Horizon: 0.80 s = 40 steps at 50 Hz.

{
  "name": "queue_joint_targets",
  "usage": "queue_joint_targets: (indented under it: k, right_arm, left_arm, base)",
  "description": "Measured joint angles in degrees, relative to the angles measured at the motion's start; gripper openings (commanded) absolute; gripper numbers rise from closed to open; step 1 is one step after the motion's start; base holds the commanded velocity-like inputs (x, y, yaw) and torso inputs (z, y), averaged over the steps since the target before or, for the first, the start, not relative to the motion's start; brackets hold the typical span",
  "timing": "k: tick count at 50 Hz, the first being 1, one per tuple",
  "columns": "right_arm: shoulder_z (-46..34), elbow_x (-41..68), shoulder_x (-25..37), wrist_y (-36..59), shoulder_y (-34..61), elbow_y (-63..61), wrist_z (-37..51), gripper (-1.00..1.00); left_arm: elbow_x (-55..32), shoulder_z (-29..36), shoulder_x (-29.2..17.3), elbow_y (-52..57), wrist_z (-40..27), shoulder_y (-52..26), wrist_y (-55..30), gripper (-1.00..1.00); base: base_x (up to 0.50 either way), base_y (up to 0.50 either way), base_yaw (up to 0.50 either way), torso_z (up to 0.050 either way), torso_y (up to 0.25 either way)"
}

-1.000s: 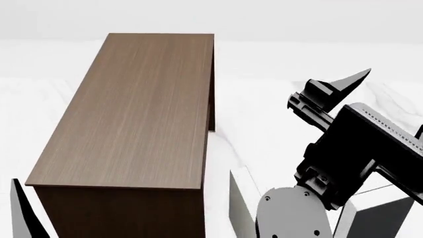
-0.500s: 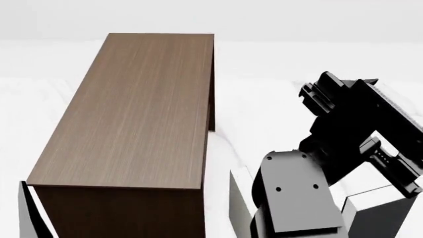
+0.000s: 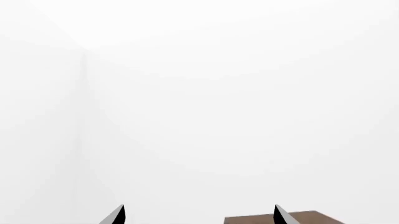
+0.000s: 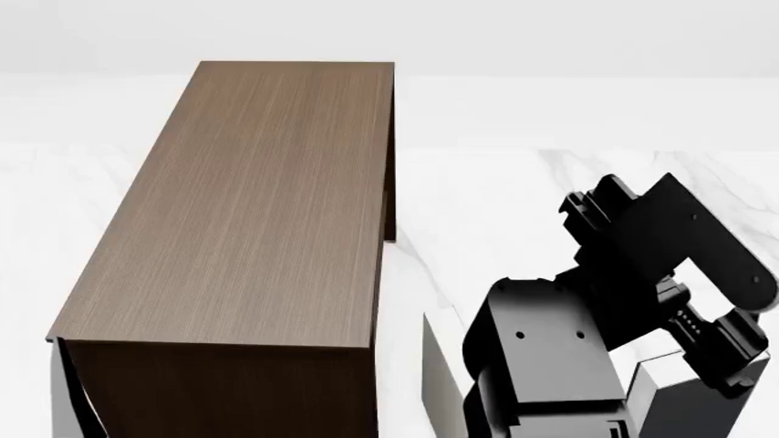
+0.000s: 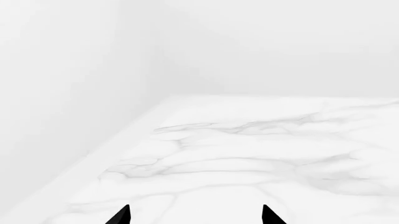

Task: Pick up the book in the middle and place it on the cabinet shelf.

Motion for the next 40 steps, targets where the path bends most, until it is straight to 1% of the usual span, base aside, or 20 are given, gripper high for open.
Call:
queue_joint_targets:
  k: [28,40]
  right_arm:
    - [-2.57,5.57,0.79,0.3,-0.99,5.18,1.5,1.0]
    - [-3.74,7.39,1.07,0.87,-1.78,5.27,1.64,1.0]
  left_arm:
    - [-0.71,0.89,-0.72,-0.09,-0.23,-0.11,-1.38,1.0]
    - [-0.97,1.36,-0.98,-0.24,-0.29,-0.21,-1.94,1.0]
  base:
    - [0.0,0.0,0.0,0.0,0.0]
    - [0.0,0.0,0.0,0.0,0.0]
